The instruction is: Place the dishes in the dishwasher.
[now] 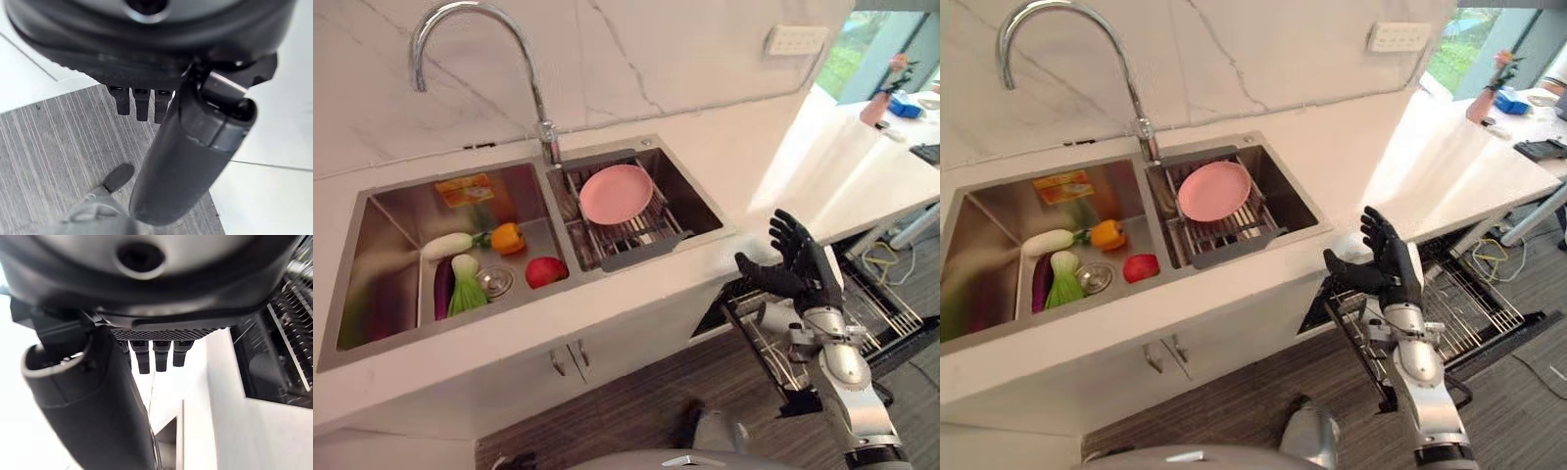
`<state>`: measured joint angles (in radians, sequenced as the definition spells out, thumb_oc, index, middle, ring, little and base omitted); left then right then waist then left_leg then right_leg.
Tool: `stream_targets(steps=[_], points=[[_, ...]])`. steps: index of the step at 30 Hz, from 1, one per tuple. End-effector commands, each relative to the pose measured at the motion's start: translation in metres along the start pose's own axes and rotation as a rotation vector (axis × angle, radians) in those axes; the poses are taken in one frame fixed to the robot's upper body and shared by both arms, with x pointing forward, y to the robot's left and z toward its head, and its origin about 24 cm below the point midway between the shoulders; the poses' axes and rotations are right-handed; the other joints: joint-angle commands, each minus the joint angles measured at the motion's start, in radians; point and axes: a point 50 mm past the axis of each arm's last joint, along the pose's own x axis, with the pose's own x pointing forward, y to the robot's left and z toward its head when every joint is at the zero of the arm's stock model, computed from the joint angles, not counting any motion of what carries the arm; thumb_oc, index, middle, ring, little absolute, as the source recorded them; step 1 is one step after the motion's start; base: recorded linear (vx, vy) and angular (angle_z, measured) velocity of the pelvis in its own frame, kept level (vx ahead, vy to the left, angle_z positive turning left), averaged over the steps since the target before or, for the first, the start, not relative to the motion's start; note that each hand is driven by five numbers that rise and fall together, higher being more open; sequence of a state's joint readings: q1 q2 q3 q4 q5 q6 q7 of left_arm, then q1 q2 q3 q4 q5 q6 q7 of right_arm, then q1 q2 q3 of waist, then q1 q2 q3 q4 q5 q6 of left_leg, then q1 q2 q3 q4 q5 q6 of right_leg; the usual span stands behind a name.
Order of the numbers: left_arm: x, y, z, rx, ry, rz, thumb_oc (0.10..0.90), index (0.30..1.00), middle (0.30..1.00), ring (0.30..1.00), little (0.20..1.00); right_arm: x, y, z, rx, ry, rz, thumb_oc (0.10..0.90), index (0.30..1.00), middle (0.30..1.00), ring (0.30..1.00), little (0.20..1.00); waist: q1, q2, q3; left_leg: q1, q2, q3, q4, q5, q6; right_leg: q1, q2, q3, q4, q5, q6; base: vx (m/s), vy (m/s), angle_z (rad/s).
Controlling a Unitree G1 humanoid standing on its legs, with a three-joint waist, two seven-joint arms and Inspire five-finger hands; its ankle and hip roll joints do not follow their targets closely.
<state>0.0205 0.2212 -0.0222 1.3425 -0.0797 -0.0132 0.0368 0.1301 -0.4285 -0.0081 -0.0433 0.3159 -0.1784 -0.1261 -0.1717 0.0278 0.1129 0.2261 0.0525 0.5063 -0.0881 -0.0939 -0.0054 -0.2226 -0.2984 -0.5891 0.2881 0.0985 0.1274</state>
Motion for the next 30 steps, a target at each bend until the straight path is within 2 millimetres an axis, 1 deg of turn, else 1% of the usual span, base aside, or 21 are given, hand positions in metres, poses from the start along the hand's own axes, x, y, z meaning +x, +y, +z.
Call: stream_targets(steps=[1, 2, 3, 5, 7, 9, 12, 13, 15, 17, 20, 23, 27, 28, 30], points=[[0.001, -0.011, 0.019, -0.015, -0.062, -0.036, 0.800, 0.900, 0.900, 0.900, 0.900, 0.026, 0.014, 0.080, 0.026, -0.421, 0.066, 0.800, 0.900, 0.900, 0.900, 0.900, 0.033, -0.034, -0.011, -0.022, 0.020, 0.042, 0.001, 0.069, -0.030, 0.144, -0.045, 0.067, -0.100, 0.054, 0.093, 0.10, -0.101, 0.56], [0.001, -0.012, 0.018, -0.003, -0.059, -0.042, 0.800, 0.900, 0.900, 0.900, 0.900, 0.025, 0.015, 0.080, 0.015, -0.423, 0.072, 0.800, 0.900, 0.900, 0.900, 0.900, 0.037, -0.035, -0.019, -0.026, 0.023, 0.041, 0.001, 0.073, -0.032, 0.157, -0.031, 0.057, -0.123, 0.036, 0.083, 0.11, -0.124, 0.45], [0.001, -0.013, 0.013, 0.019, -0.051, -0.049, 0.800, 0.900, 0.900, 0.900, 0.900, 0.025, 0.013, 0.081, -0.027, -0.428, 0.075, 0.800, 0.900, 0.900, 0.900, 0.900, 0.050, -0.039, -0.040, -0.028, 0.027, 0.039, 0.001, 0.078, -0.034, 0.195, -0.005, 0.034, -0.167, 0.013, 0.070, 0.13, -0.153, 0.45], [0.000, -0.014, 0.011, 0.029, -0.046, -0.054, 0.800, 0.900, 0.900, 0.900, 0.900, 0.025, 0.012, 0.081, -0.040, -0.426, 0.074, 0.800, 0.900, 0.900, 0.900, 0.900, 0.054, -0.039, -0.048, -0.028, 0.031, 0.036, 0.001, 0.080, -0.038, 0.213, 0.010, 0.020, -0.194, 0.010, 0.065, 0.08, -0.100, 0.17], [0.000, -0.016, 0.007, 0.040, -0.039, -0.063, 0.800, 0.900, 0.900, 0.900, 0.900, 0.025, 0.011, 0.081, -0.070, -0.428, 0.068, 0.800, 0.900, 0.900, 0.900, 0.900, 0.063, -0.040, -0.064, -0.029, 0.038, 0.034, 0.001, 0.086, -0.045, 0.241, 0.039, 0.008, -0.236, -0.009, 0.051, 0.08, -0.107, -0.03], [-0.001, -0.019, 0.000, 0.033, -0.011, -0.065, 0.800, 0.900, 0.900, 0.900, 0.900, 0.022, 0.013, 0.083, -0.132, -0.442, 0.071, 0.800, 0.900, 0.900, 0.900, 0.900, 0.068, -0.046, -0.078, -0.024, 0.044, 0.040, 0.002, 0.090, -0.056, 0.269, 0.072, 0.009, -0.285, -0.020, 0.038, 0.09, -0.126, -0.10], [-0.001, -0.021, -0.002, 0.049, -0.005, -0.069, 0.800, 0.900, 0.900, 0.900, 0.900, 0.020, 0.016, 0.084, -0.176, -0.449, 0.098, 0.800, 0.900, 0.900, 0.900, 0.900, 0.070, -0.048, -0.086, -0.017, 0.047, 0.048, 0.003, 0.090, -0.062, 0.279, 0.086, 0.016, -0.310, -0.019, 0.033, 0.05, -0.078, -0.23], [-0.001, -0.023, -0.002, 0.078, -0.010, -0.080, 0.800, 0.900, 0.900, 0.900, 0.900, 0.021, 0.018, 0.082, -0.241, -0.439, 0.125, 0.800, 0.900, 0.900, 0.900, 0.900, 0.074, -0.052, -0.091, -0.011, 0.050, 0.059, 0.003, 0.089, -0.066, 0.288, 0.099, 0.019, -0.333, -0.019, 0.030, 0.04, -0.072, -0.22], [-0.001, -0.025, -0.001, 0.089, -0.014, -0.088, 0.800, 0.900, 0.900, 0.900, 0.900, 0.022, 0.018, 0.080, -0.268, -0.433, 0.133, 0.800, 0.900, 0.900, 0.900, 0.900, 0.077, -0.051, -0.093, -0.008, 0.052, 0.064, 0.003, 0.089, -0.069, 0.293, 0.106, 0.023, -0.346, -0.017, 0.027, 0.03, -0.053, -0.22], [-0.001, -0.026, 0.001, 0.098, -0.031, -0.098, 0.800, 0.900, 0.900, 0.900, 0.900, 0.027, 0.016, 0.077, -0.349, -0.416, 0.155, 0.800, 0.900, 0.900, 0.900, 0.900, 0.089, -0.055, -0.098, -0.004, 0.057, 0.068, 0.004, 0.090, -0.075, 0.304, 0.119, 0.026, -0.363, -0.019, 0.022, 0.03, -0.049, -0.12], [-0.001, -0.025, 0.004, 0.115, -0.044, -0.107, 0.800, 0.900, 0.900, 0.900, 0.900, 0.036, 0.014, 0.076, -0.442, -0.401, 0.170, 0.800, 0.900, 0.900, 0.900, 0.900, 0.101, -0.056, -0.099, 0.000, 0.060, 0.069, 0.005, 0.090, -0.077, 0.309, 0.126, 0.032, -0.364, -0.024, 0.018, 0.01, -0.009, 0.01], [-0.001, -0.023, 0.001, 0.131, -0.037, -0.115, 0.800, 0.900, 0.900, 0.900, 0.900, 0.046, 0.015, 0.076, -0.522, -0.396, 0.191, 0.800, 0.900, 0.900, 0.900, 0.900, 0.115, -0.055, -0.101, 0.003, 0.061, 0.068, 0.005, 0.090, -0.079, 0.314, 0.131, 0.033, -0.367, -0.031, 0.014, 0.00, 0.000, 0.00], [-0.001, -0.023, 0.002, 0.130, -0.037, -0.115, 0.800, 0.900, 0.900, 0.900, 0.900, 0.046, 0.015, 0.076, -0.522, -0.397, 0.192, 0.800, 0.900, 0.900, 0.900, 0.900, 0.114, -0.055, -0.100, 0.003, 0.061, 0.068, 0.005, 0.090, -0.079, 0.315, 0.131, 0.033, -0.367, -0.031, 0.014, 0.01, -0.009, 0.01], [-0.002, -0.016, -0.006, 0.160, -0.020, -0.105, 0.800, 0.900, 0.900, 0.900, 0.900, 0.058, 0.023, 0.078, -0.621, -0.401, 0.243, 0.800, 0.900, 0.900, 0.900, 0.900, 0.147, -0.058, -0.102, 0.000, 0.062, 0.058, 0.006, 0.090, -0.079, 0.318, 0.136, 0.030, -0.367, -0.035, 0.009, 0.04, -0.037, 0.04], [-0.002, -0.017, -0.005, 0.151, -0.021, -0.106, 0.800, 0.900, 0.900, 0.900, 0.900, 0.062, 0.026, 0.078, -0.623, -0.408, 0.249, 0.800, 0.900, 0.900, 0.900, 0.900, 0.139, -0.055, -0.099, 0.000, 0.063, 0.059, 0.006, 0.090, -0.080, 0.318, 0.136, 0.031, -0.367, -0.035, 0.009, 0.02, -0.019, -0.02]])
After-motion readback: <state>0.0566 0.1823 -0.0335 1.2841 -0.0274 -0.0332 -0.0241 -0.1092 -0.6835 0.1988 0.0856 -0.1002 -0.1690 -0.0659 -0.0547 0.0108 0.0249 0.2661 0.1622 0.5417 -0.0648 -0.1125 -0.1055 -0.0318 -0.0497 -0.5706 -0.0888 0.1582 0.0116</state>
